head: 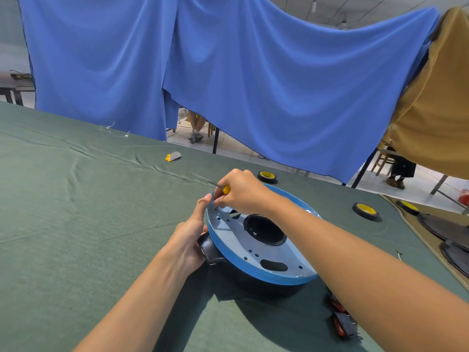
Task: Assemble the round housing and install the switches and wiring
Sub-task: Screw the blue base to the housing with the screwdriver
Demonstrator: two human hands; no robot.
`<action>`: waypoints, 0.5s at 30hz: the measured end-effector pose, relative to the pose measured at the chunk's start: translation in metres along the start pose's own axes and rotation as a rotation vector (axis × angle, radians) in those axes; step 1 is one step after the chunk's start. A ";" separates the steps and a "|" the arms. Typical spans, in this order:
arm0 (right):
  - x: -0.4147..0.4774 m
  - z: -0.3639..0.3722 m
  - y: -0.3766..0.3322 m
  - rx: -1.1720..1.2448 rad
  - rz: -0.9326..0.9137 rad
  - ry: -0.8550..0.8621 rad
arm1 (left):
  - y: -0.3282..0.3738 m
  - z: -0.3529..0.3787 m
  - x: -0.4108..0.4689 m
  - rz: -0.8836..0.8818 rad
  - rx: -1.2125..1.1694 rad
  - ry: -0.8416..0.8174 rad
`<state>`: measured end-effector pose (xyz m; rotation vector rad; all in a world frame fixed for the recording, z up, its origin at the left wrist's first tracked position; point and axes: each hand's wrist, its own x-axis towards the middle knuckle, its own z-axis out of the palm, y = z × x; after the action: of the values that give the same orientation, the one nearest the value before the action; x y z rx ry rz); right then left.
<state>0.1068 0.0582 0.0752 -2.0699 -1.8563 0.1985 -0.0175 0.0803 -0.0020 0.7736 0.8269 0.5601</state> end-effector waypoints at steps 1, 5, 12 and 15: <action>0.000 -0.001 -0.001 -0.002 -0.002 -0.008 | 0.000 0.000 0.000 0.002 -0.002 0.001; 0.000 -0.010 -0.002 0.024 0.017 0.001 | 0.000 -0.001 0.000 -0.001 -0.008 -0.007; -0.001 -0.004 0.000 0.008 -0.008 -0.061 | 0.000 0.000 0.001 -0.001 -0.004 0.004; -0.002 0.000 0.001 0.010 -0.020 -0.057 | 0.000 0.000 0.001 0.002 -0.010 0.003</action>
<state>0.1073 0.0560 0.0750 -2.0584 -1.9042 0.2635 -0.0163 0.0808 -0.0027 0.7649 0.8259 0.5671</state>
